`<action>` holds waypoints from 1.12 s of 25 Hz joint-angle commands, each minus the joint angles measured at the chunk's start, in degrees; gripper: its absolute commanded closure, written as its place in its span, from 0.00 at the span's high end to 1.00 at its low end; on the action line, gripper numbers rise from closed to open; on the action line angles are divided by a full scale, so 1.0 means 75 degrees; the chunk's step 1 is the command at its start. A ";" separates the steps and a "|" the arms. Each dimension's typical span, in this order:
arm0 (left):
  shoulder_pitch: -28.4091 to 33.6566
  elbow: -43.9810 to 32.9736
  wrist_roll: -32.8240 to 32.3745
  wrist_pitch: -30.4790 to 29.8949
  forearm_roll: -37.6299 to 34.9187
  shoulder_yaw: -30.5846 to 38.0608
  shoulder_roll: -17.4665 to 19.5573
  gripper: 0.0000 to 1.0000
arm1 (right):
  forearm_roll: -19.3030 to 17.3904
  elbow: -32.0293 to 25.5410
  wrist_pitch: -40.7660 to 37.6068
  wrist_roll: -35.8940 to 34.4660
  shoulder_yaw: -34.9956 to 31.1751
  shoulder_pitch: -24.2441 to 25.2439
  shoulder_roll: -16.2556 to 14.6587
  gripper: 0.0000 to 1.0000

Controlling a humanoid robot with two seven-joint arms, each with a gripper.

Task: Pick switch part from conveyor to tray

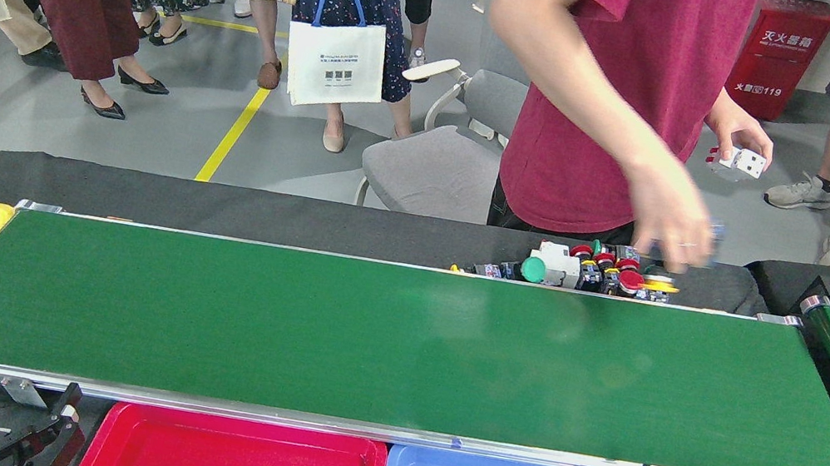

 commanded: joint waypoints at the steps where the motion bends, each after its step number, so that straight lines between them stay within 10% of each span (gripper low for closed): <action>1: -0.0067 -0.0096 0.0059 -0.0007 0.0024 0.0046 0.0040 1.00 | 0.0007 -0.0083 0.0013 -0.0060 -0.0032 -0.0047 0.0001 0.98; 28: -0.0126 -0.0119 0.0071 0.0005 0.0024 0.0081 0.0110 1.00 | -0.0005 -0.0353 -0.0034 -0.0014 -0.0021 -0.0059 0.0024 0.97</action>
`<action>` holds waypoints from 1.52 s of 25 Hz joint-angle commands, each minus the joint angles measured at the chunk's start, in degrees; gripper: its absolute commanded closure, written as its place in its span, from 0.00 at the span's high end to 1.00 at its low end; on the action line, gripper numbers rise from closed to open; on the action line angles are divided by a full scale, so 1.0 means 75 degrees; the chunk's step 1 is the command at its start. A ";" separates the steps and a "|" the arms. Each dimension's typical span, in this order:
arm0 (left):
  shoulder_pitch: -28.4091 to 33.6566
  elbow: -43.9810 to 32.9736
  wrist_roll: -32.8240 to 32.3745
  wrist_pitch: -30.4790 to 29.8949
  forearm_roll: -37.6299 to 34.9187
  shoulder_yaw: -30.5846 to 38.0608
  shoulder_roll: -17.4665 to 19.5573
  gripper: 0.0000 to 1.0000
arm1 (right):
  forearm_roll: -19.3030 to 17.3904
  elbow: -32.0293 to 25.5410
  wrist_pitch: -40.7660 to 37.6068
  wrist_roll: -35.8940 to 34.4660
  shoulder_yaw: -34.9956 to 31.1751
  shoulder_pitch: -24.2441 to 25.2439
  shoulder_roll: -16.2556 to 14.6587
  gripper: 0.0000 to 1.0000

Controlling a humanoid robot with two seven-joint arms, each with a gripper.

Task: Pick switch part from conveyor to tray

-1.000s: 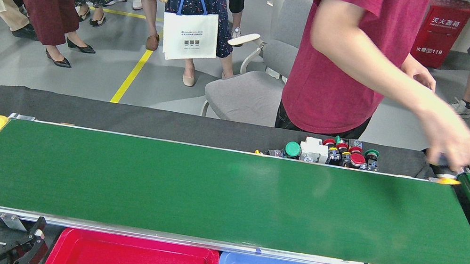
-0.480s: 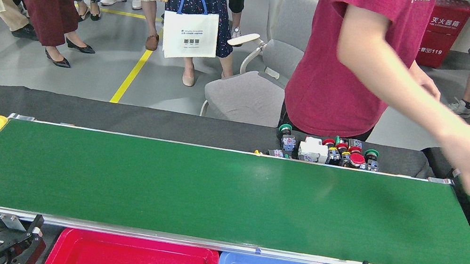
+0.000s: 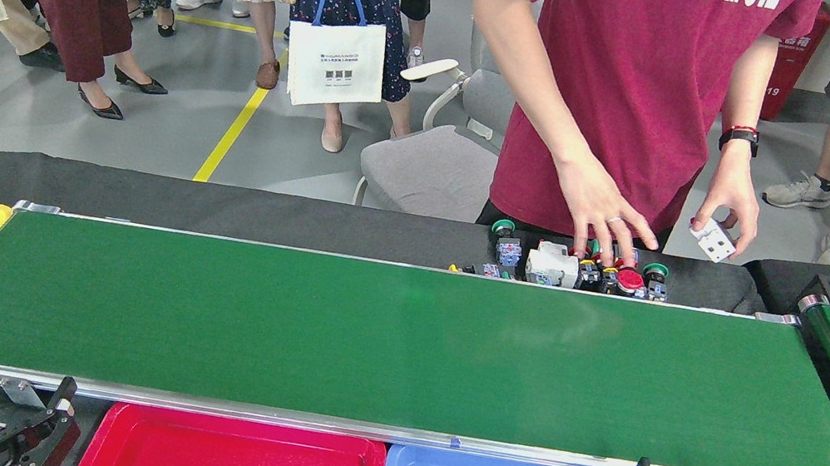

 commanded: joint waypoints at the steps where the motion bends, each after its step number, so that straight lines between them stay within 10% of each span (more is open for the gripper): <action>1: -0.0068 -0.0104 0.0060 -0.0016 0.0024 0.0031 0.0099 1.00 | -0.0003 -0.0125 -0.0033 0.0000 -0.0021 -0.0059 0.0020 0.97; 38: -0.0080 -0.0092 0.0060 -0.0039 0.0012 -0.0016 0.0111 1.00 | -0.0003 -0.0207 0.0061 0.0106 -0.0010 -0.0094 0.0067 0.97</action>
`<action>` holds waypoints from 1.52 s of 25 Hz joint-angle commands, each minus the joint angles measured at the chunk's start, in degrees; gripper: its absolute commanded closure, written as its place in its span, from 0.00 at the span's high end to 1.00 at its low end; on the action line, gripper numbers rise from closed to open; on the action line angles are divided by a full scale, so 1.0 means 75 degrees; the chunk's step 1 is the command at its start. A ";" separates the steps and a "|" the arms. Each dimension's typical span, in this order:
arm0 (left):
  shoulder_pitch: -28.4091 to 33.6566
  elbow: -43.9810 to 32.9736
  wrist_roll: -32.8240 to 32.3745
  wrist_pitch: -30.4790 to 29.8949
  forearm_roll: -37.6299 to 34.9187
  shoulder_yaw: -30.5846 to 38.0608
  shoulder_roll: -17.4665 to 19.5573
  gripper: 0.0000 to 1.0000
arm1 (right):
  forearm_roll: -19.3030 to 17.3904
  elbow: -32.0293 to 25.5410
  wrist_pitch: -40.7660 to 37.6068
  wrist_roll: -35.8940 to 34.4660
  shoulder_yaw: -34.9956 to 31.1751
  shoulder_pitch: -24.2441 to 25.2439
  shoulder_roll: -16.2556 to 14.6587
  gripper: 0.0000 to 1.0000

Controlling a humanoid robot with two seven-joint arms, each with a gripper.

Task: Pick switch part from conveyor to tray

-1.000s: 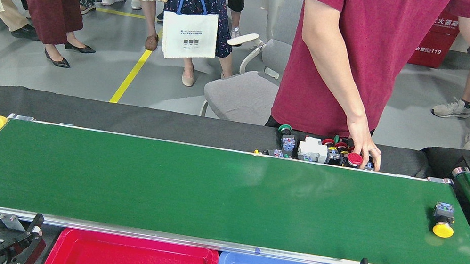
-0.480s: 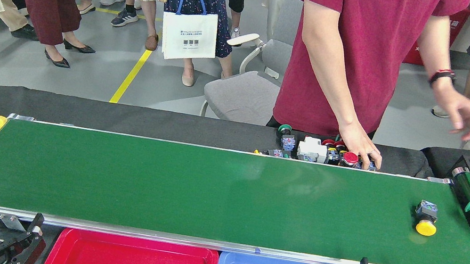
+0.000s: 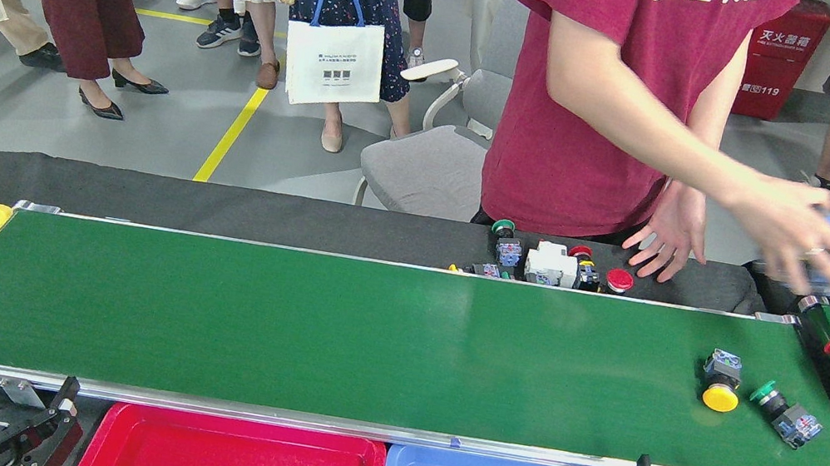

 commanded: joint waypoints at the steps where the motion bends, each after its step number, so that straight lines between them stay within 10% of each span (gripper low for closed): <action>1: -0.0092 -0.0079 0.0057 -0.0009 0.0012 0.0008 0.0092 1.00 | -0.0003 -0.0098 0.0097 0.0170 -0.0017 -0.0104 0.0119 0.96; 28: -0.0444 0.0108 0.0045 -0.0009 -0.0046 -0.0051 0.0104 1.00 | 0.0500 0.3124 0.1995 0.1213 0.0581 -0.3092 -0.0080 0.91; 35: -0.0456 0.0108 0.0057 0.0002 -0.0070 -0.0051 0.0104 1.00 | 0.0430 0.3417 0.1796 0.1658 0.0897 -0.3268 -0.0139 0.31; 38: -0.0456 0.0097 0.0057 0.0002 -0.0070 -0.0039 0.0104 1.00 | 0.0418 0.3394 0.1573 0.1787 0.0897 -0.3268 -0.0139 0.21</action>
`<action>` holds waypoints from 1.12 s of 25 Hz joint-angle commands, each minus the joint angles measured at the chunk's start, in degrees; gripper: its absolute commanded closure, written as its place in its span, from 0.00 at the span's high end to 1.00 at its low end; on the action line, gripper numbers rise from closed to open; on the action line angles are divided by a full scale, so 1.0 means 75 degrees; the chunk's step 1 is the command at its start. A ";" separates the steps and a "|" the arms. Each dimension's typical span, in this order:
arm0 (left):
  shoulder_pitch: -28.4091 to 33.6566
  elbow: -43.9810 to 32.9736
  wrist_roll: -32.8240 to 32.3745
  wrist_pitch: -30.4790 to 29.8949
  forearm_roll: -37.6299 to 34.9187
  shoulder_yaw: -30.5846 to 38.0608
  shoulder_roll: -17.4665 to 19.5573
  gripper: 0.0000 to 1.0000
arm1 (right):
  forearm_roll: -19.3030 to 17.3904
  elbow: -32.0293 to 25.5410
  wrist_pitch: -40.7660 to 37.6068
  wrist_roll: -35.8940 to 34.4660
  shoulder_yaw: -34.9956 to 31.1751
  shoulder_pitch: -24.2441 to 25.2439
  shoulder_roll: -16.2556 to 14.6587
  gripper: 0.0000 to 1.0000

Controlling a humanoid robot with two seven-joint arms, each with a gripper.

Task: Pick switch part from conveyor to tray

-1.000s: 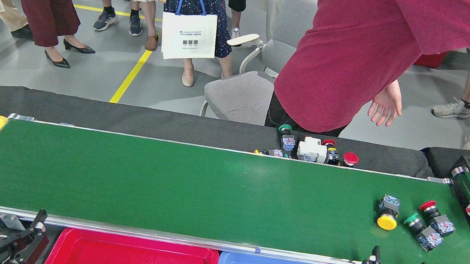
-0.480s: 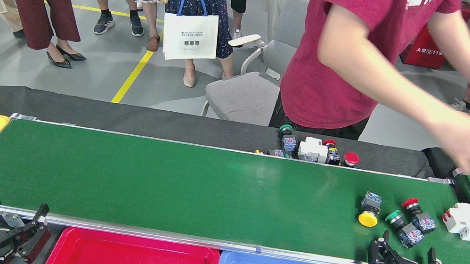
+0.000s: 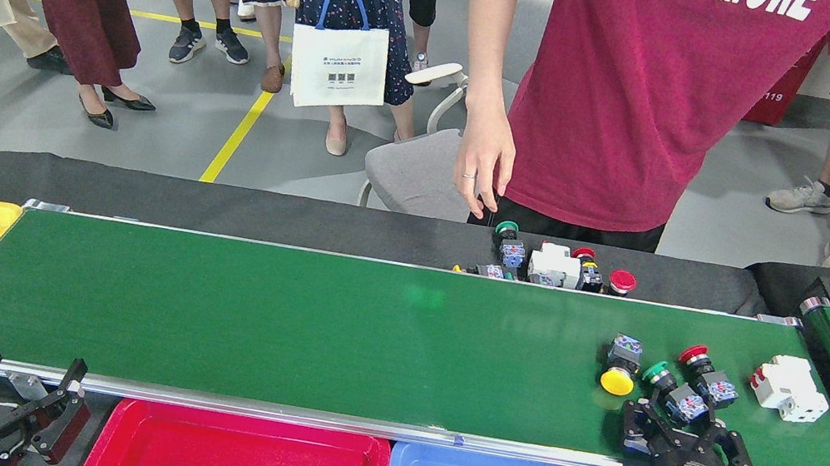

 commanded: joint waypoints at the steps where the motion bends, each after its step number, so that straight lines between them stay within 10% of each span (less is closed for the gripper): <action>1: -0.0056 -0.0088 0.0052 0.0018 -0.0013 0.0027 0.0102 1.00 | -0.0011 -0.0006 -0.0095 0.0227 -0.0049 -0.0056 -0.0064 0.19; 13: -0.0044 -0.0099 0.0041 0.0042 -0.0013 0.0038 0.0090 1.00 | -0.0374 -0.3206 -0.1771 0.0813 -0.0037 0.1093 0.0007 0.19; 28: -0.0068 -0.0146 0.0052 0.0065 -0.0001 0.0027 0.0078 1.00 | -0.0363 -0.3311 -0.3540 0.0754 0.3888 0.1491 0.0710 0.19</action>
